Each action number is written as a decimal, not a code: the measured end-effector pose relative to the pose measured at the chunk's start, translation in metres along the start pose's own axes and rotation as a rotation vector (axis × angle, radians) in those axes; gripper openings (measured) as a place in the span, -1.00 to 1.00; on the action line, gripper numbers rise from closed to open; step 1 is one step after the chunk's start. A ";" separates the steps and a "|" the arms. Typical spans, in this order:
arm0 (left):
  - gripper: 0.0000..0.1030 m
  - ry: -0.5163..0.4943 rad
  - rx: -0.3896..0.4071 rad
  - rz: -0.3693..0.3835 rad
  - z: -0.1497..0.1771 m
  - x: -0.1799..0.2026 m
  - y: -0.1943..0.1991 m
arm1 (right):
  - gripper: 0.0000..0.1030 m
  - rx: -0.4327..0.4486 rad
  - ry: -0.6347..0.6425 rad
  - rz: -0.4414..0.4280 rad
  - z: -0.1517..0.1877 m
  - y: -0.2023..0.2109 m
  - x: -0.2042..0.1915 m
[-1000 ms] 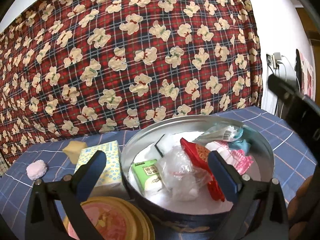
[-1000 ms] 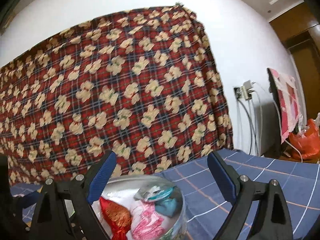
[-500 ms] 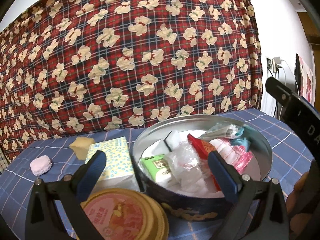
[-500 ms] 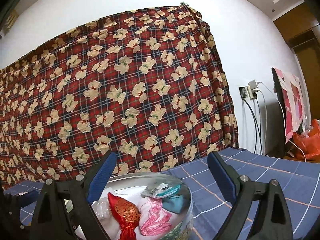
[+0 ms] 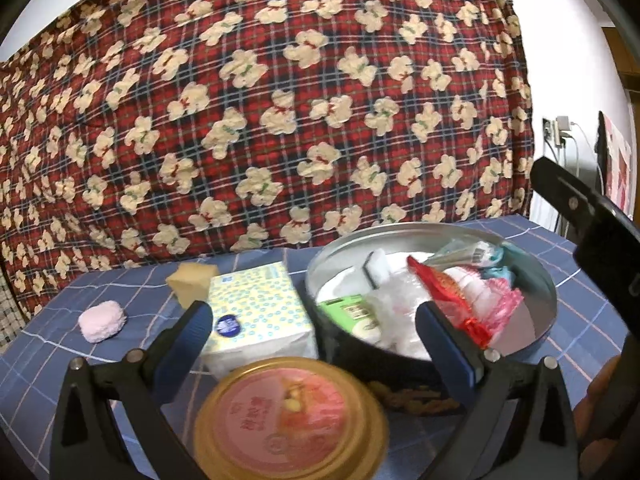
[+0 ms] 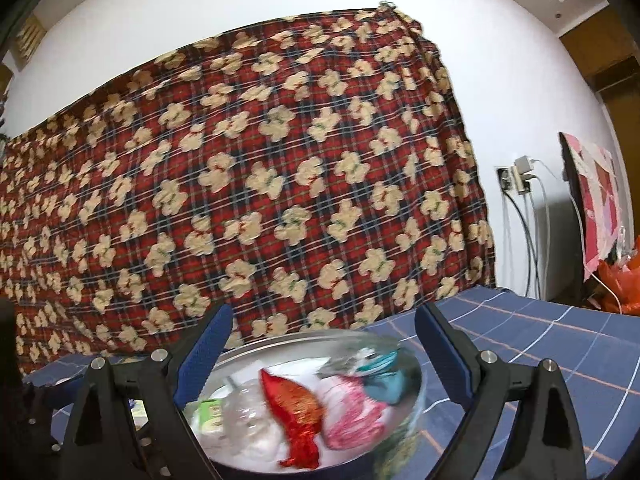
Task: Organize soft objects
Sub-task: 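Withdraw both open grippers from the basin toward the pink puff and yellow sponge, then grasp the pink fluffy puff with the left gripper while the right gripper grasps the yellow sponge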
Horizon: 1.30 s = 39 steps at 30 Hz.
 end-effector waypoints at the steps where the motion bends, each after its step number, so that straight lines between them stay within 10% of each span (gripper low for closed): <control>1: 0.99 0.003 -0.006 -0.005 0.001 -0.004 -0.001 | 0.83 -0.005 0.004 -0.007 0.001 0.000 -0.004; 39: 0.99 0.139 -0.207 -0.255 0.073 -0.223 -0.025 | 0.83 -0.259 0.103 -0.278 0.097 -0.020 -0.213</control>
Point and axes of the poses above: each gripper's, at about its wrist camera, not at the fingertips, and y roughly against the way its jaws point, x to its right, z to its underside, the point moved 2 cm from there along -y, roughly the way its jaws point, and after that the axes turned 11 degrees about -y, right-handed, at the moved point
